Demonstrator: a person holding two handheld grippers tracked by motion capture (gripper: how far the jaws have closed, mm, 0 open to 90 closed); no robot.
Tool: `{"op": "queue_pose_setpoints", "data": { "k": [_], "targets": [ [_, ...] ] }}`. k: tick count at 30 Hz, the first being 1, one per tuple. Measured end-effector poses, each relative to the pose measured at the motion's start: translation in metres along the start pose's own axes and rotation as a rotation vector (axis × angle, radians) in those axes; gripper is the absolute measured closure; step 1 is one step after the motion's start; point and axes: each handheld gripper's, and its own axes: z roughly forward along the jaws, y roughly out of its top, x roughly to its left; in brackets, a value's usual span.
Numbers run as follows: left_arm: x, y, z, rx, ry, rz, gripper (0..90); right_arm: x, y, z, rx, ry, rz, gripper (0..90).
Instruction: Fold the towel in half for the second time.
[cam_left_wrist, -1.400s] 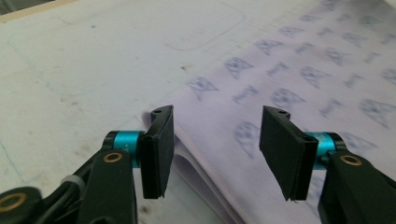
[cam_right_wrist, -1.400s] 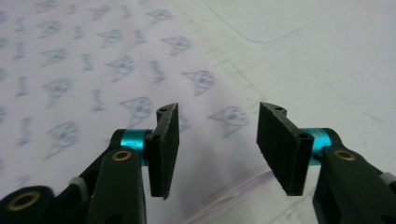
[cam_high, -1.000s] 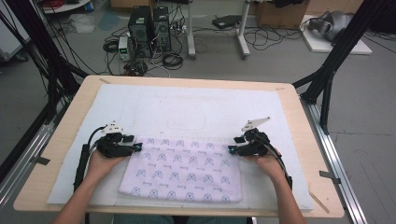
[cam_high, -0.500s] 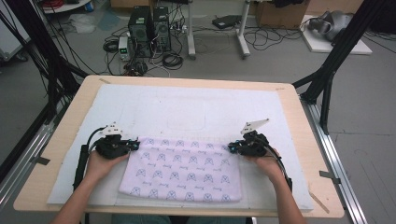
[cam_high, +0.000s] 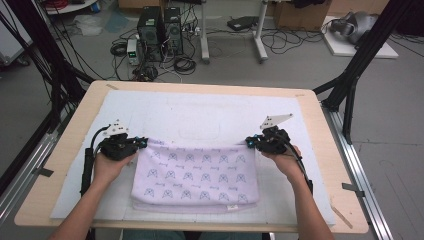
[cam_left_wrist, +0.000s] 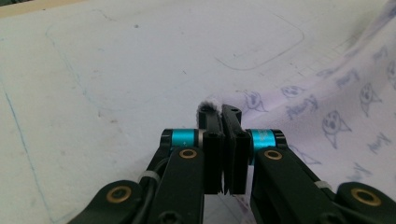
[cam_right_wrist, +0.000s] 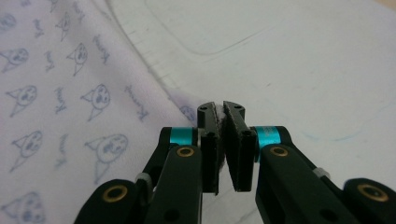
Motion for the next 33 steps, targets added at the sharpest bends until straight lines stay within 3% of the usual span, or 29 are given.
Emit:
{"op": "queue_pose_setpoints", "data": {
  "k": [5,8,10,12,16,22,24,26,28,30,33],
  "targets": [
    [0.002,0.000,0.000,0.020,-0.010,0.006,87.3,-0.006,0.007,-0.002,0.006,-0.006,0.004,85.1],
    [0.002,-0.005,-0.001,0.044,-0.044,0.001,86.1,-0.005,0.001,0.001,0.039,0.017,0.018,84.7],
    [0.002,-0.008,-0.001,0.068,-0.032,0.001,73.8,-0.005,-0.004,0.003,0.054,0.044,0.044,77.0],
    [-0.001,-0.011,-0.006,0.077,-0.014,0.007,57.8,-0.003,-0.007,0.001,0.059,0.018,0.060,66.4],
    [-0.012,-0.017,-0.024,0.051,-0.034,0.054,51.0,0.015,-0.014,-0.016,0.021,-0.010,0.032,56.8],
    [-0.011,-0.019,-0.052,0.013,0.032,0.059,47.0,0.046,-0.025,-0.039,-0.036,0.001,-0.002,54.2],
    [-0.016,-0.019,-0.058,-0.004,0.009,0.057,47.0,0.055,-0.026,-0.039,-0.038,0.030,-0.021,54.2],
    [-0.025,-0.021,-0.061,-0.008,-0.030,0.081,47.8,0.069,-0.031,-0.035,-0.034,0.092,-0.051,54.3],
    [-0.042,-0.029,-0.062,0.001,-0.093,0.114,51.4,0.081,-0.038,-0.029,-0.029,0.160,-0.078,54.5],
    [-0.054,-0.038,-0.061,0.005,-0.161,0.136,54.3,0.091,-0.046,-0.023,0.000,0.191,-0.107,55.0],
    [-0.070,-0.049,-0.060,0.034,-0.227,0.178,56.6,0.099,-0.056,-0.018,0.019,0.232,-0.115,55.1]
  ]
}}
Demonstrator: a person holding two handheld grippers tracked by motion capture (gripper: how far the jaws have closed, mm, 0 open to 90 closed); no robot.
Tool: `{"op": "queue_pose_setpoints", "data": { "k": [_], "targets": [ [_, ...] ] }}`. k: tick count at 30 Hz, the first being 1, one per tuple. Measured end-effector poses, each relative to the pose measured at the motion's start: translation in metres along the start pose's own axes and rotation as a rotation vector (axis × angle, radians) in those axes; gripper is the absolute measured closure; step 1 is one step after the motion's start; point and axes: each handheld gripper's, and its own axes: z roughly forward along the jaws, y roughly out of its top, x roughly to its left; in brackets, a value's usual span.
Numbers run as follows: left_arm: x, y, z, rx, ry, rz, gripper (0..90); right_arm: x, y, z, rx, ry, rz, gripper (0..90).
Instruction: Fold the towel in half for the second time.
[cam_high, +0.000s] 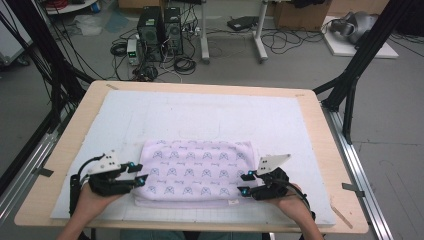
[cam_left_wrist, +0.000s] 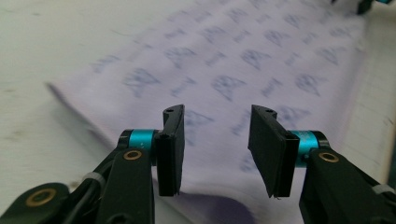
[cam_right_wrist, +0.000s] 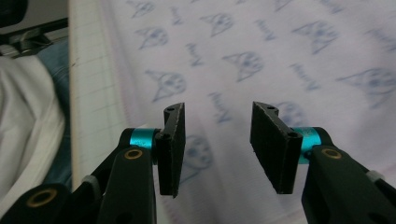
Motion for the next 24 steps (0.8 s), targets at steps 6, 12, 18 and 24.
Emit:
{"op": "queue_pose_setpoints", "data": {
  "k": [6,12,18,24],
  "targets": [
    [-0.015,-0.022,0.007,0.116,-0.083,0.070,61.1,0.008,-0.014,0.006,0.038,0.009,-0.022,66.4],
    [-0.017,-0.025,0.001,0.085,-0.080,0.094,86.7,0.014,-0.010,0.002,0.029,0.028,-0.063,87.4],
    [-0.024,-0.028,-0.016,0.054,-0.096,0.094,87.6,0.026,-0.009,-0.017,-0.016,0.071,-0.070,86.9],
    [-0.017,-0.031,-0.019,0.043,-0.118,0.036,66.5,0.019,-0.013,-0.016,-0.033,0.077,-0.018,68.8]
  ]
}}
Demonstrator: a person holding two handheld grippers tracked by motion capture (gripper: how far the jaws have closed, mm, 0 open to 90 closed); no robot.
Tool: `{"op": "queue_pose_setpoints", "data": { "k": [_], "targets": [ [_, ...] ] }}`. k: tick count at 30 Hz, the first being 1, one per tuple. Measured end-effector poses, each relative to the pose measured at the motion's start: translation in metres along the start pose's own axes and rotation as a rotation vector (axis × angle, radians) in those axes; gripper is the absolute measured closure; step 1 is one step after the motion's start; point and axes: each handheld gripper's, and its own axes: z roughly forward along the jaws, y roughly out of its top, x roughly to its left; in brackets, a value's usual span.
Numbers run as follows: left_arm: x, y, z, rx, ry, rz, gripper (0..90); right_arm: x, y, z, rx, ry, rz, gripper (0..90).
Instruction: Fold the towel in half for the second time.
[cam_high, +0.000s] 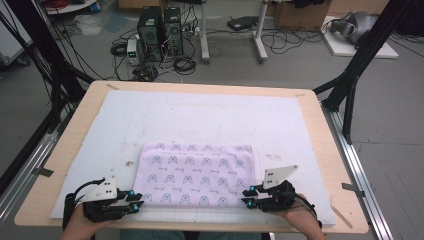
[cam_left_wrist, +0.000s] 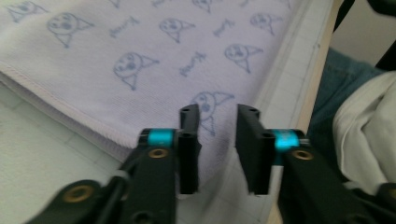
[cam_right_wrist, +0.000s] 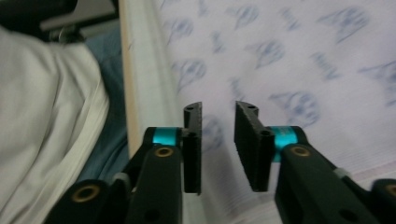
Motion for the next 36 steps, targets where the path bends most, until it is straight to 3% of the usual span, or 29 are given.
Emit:
{"op": "queue_pose_setpoints", "data": {
  "k": [2,5,10,11,13,16,19,21,23,27,28,31,36],
  "targets": [
    [0.005,0.007,-0.002,-0.032,0.015,-0.012,61.5,-0.007,0.004,-0.002,-0.021,-0.024,0.004,65.4],
    [0.018,0.017,0.000,-0.054,0.053,-0.021,57.7,-0.025,0.012,-0.003,-0.019,-0.105,0.036,58.9],
    [0.056,0.034,0.014,-0.093,0.194,-0.099,52.8,-0.068,0.027,-0.004,-0.014,-0.257,0.106,48.4],
    [0.064,0.037,0.018,-0.097,0.213,-0.115,51.3,-0.079,0.029,-0.002,-0.007,-0.270,0.133,46.7],
    [0.079,0.042,0.028,-0.060,0.260,-0.135,48.3,-0.094,0.032,0.001,-0.005,-0.278,0.154,42.4],
    [0.097,0.044,0.041,-0.056,0.276,-0.194,42.9,-0.115,0.035,0.009,0.014,-0.290,0.189,35.6],
    [0.109,0.045,0.057,0.018,0.298,-0.222,37.2,-0.131,0.035,0.020,0.033,-0.270,0.211,35.3],
    [0.113,0.042,0.065,0.069,0.319,-0.228,36.7,-0.135,0.031,0.028,0.076,-0.257,0.220,35.7],
    [0.114,0.041,0.065,0.062,0.311,-0.246,37.6,-0.135,0.028,0.035,0.108,-0.241,0.229,37.9],
    [0.112,0.041,0.065,0.060,0.245,-0.251,58.9,-0.130,0.026,0.034,0.086,-0.220,0.208,62.2],
    [0.112,0.041,0.065,0.054,0.228,-0.259,66.4,-0.129,0.026,0.034,0.084,-0.193,0.211,70.1],
    [0.112,0.041,0.065,0.048,0.201,-0.286,76.0,-0.122,0.030,0.036,0.104,-0.192,0.180,78.9],
    [0.107,0.045,0.062,0.025,0.244,-0.256,81.2,-0.116,0.036,0.030,0.100,-0.231,0.132,81.2]
  ]
}}
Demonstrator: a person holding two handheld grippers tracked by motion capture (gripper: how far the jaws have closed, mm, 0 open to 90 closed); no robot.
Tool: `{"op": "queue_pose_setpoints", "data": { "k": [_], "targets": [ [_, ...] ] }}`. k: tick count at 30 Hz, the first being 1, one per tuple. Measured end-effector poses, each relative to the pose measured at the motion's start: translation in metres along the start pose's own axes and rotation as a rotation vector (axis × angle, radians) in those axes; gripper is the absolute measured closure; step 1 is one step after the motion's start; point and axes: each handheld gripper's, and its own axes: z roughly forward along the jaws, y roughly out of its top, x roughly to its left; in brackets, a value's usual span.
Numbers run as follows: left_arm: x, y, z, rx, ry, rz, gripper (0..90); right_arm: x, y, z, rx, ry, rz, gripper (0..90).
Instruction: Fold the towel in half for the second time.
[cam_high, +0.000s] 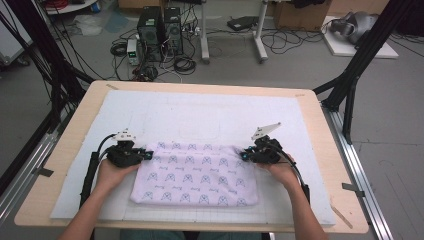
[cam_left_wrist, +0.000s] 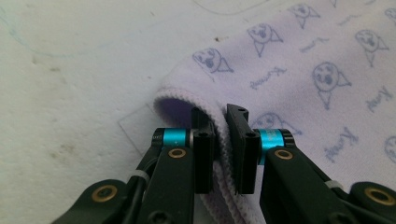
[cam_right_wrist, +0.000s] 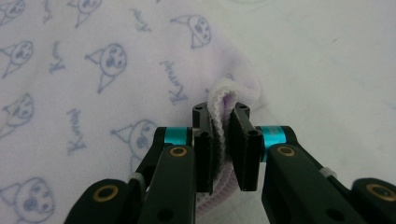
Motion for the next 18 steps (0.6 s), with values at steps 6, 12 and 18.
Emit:
{"op": "queue_pose_setpoints", "data": {
  "k": [6,12,18],
  "targets": [
    [0.001,0.020,-0.006,-0.079,0.061,0.032,81.4,-0.007,0.016,-0.019,-0.077,-0.060,-0.010,81.5],
    [0.008,0.061,-0.005,-0.127,0.127,0.080,81.5,-0.027,0.042,-0.033,-0.119,-0.136,-0.014,81.5],
    [0.036,0.093,0.012,-0.123,0.257,0.034,57.1,-0.055,0.058,-0.029,-0.165,-0.228,0.048,61.1]
  ]
}}
